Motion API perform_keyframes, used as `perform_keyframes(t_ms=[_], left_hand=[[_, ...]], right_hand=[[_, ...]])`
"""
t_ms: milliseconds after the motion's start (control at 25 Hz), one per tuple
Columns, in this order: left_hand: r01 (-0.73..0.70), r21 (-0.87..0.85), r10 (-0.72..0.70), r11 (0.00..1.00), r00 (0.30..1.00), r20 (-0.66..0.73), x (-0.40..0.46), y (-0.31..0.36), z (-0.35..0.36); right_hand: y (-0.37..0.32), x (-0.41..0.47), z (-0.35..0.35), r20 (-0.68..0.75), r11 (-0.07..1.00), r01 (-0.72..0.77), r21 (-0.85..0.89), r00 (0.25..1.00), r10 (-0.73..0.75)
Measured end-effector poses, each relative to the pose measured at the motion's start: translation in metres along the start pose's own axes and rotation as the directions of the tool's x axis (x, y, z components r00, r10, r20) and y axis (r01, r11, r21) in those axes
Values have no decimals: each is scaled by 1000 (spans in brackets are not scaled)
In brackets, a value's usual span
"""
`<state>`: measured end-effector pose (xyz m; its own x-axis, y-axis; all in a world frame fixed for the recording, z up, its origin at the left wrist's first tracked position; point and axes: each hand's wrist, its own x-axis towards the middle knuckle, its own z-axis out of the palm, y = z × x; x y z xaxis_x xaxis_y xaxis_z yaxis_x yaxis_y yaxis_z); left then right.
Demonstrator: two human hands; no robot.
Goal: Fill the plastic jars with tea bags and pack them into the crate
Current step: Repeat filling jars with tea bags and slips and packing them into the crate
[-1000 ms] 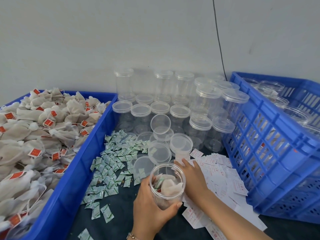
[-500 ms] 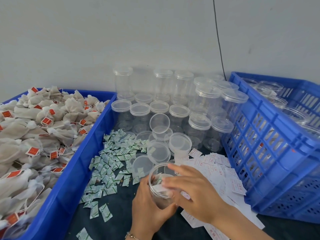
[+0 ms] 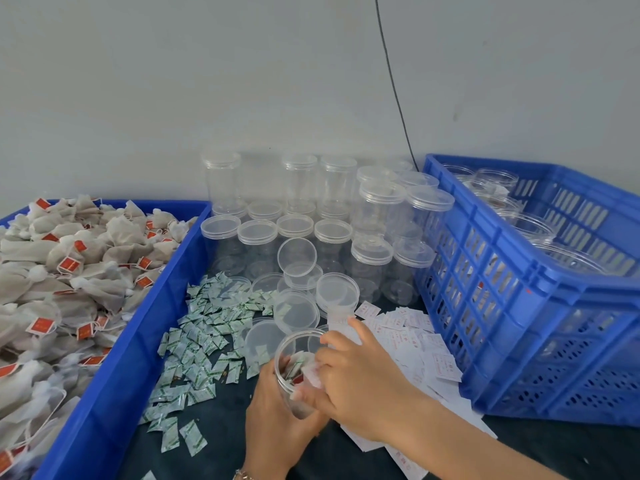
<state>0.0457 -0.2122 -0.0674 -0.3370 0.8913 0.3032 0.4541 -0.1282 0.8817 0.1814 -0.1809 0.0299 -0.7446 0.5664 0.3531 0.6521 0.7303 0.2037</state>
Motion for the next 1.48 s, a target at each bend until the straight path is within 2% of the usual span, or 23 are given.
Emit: perform_keyframes(t_ms=[80, 200, 280, 360, 400, 480, 600, 760, 880, 960, 1120, 1240, 1320, 1400, 1480], left_hand=[[-3, -3, 3, 1000, 1000, 1, 0, 1, 0], [-8, 1, 8, 1000, 1000, -5, 2, 5, -2], [-38, 28, 37, 999, 999, 21, 6, 10, -5], [-81, 74, 80, 994, 997, 22, 12, 23, -6], [-109, 87, 108, 990, 994, 14, 16, 35, -7], [-192, 75, 191, 979, 981, 19, 26, 67, -10], [-302, 16, 301, 953, 952, 60, 45, 117, -10], [-291, -159, 308, 943, 947, 93, 64, 180, 4], [-300, -189, 323, 935, 941, 105, 64, 214, 22], [-313, -193, 340, 930, 931, 131, 68, 237, 36], [-392, -222, 432, 893, 884, 179, 97, 294, 69], [-491, -223, 537, 842, 798, 274, 146, 349, 94], [-577, -137, 585, 805, 737, 339, 176, 380, 113], [-637, -40, 613, 770, 719, 329, 203, 404, 136], [-665, -34, 641, 746, 703, 306, 218, 418, 163]], right_hand=[[-4, 2, 0, -64, 999, -33, 5, 997, 33], [-3, -2, -7, -115, 953, -225, 204, 961, 251], [6, -1, -13, -26, 820, -420, 389, 885, 466], [17, -3, -19, 176, 617, -552, 561, 808, 563], [22, -3, -25, 197, 580, -552, 600, 804, 561], [32, 0, -48, 110, 605, -510, 612, 812, 573], [55, 4, -85, -17, 614, -493, 616, 772, 636], [86, -6, -124, -170, 554, -470, 687, 637, 752], [104, -25, -143, -196, 462, -483, 744, 503, 842], [120, -33, -161, -207, 455, -503, 735, 472, 857], [183, -29, -210, -274, 546, -528, 650, 507, 817], [241, -21, -254, -231, 506, -510, 695, 508, 830], [274, -17, -271, -173, 465, -597, 654, 480, 860], [306, -15, -283, -157, 432, -706, 562, 421, 893], [332, -14, -286, -200, 443, -786, 431, 396, 896]])
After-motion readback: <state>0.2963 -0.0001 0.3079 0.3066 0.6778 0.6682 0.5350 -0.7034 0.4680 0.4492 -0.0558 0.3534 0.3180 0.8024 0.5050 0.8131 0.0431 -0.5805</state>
